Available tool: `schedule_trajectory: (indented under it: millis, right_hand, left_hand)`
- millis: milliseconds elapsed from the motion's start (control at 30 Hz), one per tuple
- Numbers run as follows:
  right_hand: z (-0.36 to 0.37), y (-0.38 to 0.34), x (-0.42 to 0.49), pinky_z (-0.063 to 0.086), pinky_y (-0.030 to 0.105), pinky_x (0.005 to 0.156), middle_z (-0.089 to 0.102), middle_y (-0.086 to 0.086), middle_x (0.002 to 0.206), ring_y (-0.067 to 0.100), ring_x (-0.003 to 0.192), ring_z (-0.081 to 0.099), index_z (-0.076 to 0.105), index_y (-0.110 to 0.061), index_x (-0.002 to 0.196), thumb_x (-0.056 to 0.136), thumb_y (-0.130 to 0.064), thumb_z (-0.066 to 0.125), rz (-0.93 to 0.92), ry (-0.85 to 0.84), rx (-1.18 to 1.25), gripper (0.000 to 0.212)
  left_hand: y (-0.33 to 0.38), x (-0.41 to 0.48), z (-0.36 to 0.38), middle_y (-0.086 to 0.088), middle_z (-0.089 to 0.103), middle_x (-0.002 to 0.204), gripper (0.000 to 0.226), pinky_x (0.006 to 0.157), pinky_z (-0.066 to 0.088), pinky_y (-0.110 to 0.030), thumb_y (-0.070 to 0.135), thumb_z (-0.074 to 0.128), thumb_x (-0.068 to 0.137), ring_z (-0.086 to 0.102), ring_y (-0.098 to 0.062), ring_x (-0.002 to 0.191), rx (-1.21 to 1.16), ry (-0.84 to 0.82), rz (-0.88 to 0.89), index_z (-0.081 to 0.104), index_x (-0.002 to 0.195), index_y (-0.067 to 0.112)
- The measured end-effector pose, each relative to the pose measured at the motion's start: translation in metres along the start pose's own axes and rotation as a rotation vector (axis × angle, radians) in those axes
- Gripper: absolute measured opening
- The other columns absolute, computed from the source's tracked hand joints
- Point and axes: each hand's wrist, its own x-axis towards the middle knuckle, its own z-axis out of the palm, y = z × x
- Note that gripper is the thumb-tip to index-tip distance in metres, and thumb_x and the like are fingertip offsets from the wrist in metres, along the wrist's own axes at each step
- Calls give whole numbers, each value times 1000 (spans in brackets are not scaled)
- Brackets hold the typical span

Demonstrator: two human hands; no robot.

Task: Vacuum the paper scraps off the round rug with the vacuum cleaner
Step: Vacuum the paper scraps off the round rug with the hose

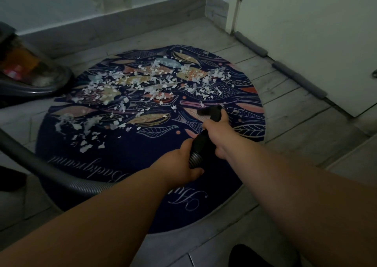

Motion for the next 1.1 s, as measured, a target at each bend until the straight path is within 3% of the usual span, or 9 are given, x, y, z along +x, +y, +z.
schedule_trajectory:
  millis: [200,467,733,933,1100]
  right_hand:
    - [2,1,1,57,50,86,51,9,107,32,92,59,2,-51,154,97,-21,55,9,66,16,83]
    - [-33,0,9,54,55,92,52,15,133,35,104,59,3,-51,153,97,-20,54,-12,176,101,81]
    - [-53,0,20,54,56,91,52,10,120,32,100,58,4,-50,154,96,-17,52,-26,216,144,82]
    - [-46,-6,28,57,58,84,56,13,120,37,100,64,7,-59,148,92,-15,54,-19,204,201,85]
    - [-47,-18,39,55,56,88,53,12,123,34,100,61,4,-53,152,95,-16,52,-34,190,134,83]
  left_hand:
    - [0,4,0,-7,58,118,80,75,42,-28,42,61,88,55,-18,90,2,-28,7,8,146,25]
    - [25,30,8,-11,56,124,86,79,37,-24,42,60,89,56,-24,107,-19,-73,81,1,149,25]
    - [34,52,14,-12,57,122,86,82,42,-28,43,61,88,57,-26,104,1,-84,120,4,148,24]
    - [34,61,10,-12,57,122,83,84,43,-28,40,61,89,57,-26,106,13,-68,123,6,148,23]
    - [33,72,4,-12,55,126,83,86,43,-29,39,62,88,57,-27,109,-24,-52,109,7,148,24]
